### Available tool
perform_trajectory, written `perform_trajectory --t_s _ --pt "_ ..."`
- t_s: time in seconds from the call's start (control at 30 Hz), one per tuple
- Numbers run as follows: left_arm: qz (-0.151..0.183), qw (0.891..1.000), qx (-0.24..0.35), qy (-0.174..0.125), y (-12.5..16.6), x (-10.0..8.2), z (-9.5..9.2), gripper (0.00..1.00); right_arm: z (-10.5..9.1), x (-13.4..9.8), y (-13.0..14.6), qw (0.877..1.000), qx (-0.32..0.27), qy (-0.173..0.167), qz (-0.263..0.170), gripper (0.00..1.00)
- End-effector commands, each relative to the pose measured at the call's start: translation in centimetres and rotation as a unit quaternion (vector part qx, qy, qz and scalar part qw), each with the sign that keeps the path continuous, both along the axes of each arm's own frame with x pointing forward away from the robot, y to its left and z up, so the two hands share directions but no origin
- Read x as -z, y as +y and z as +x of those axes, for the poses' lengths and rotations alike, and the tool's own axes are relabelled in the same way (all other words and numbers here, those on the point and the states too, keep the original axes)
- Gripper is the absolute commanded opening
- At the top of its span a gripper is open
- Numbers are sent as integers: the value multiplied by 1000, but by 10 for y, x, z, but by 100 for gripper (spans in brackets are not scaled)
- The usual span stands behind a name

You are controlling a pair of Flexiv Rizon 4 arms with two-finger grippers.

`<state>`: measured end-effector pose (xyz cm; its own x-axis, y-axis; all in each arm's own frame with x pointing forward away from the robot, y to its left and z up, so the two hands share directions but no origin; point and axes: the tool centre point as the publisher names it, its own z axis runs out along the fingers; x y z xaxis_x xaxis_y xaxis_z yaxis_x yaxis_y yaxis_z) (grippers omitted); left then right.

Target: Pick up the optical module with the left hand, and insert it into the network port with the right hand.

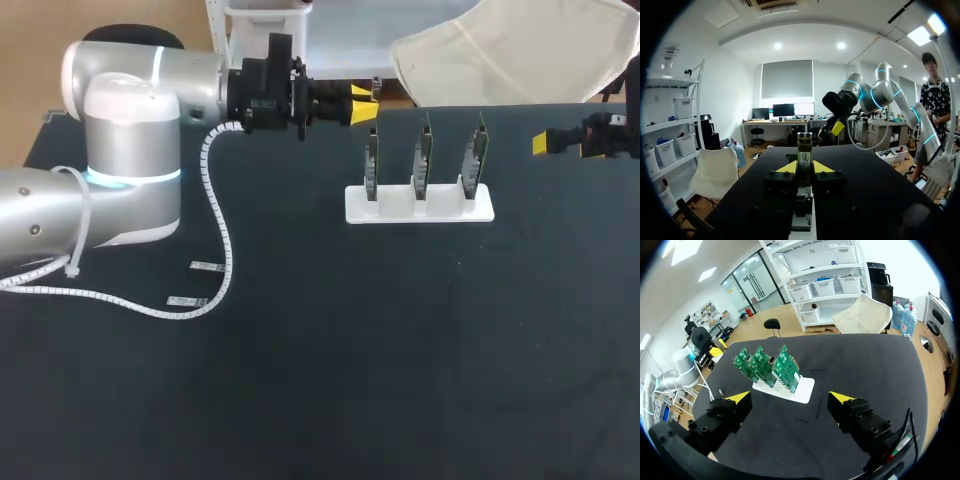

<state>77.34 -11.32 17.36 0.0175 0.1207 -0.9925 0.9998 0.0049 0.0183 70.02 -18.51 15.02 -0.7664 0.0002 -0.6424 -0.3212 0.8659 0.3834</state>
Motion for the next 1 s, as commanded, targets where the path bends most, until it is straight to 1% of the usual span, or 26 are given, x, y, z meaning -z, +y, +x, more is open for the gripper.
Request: perform_trajectory --t_s 0.03,0.77,0.8,0.9,0.97,1.0 --pt "-1 1000 5 1 -1 1 1 0 0 0 0 1000 0 0 0 100" --pt "4 1000 15 -4 -4 0 1 0 0 0 0 1000 0 0 0 100" --pt "4 1000 15 -4 -4 0 1 0 1 -1 -2 1000 -28 -6 3 100" --pt "4 1000 15 -4 -4 0 1 0 12 -10 -5 996 -83 -14 16 100" --pt "4 1000 15 -4 -4 0 1 0 20 -18 -3 990 -137 -28 30 100" --pt "4 1000 15 -4 -4 0 1 0 23 -21 -1 986 -158 -39 27 100"
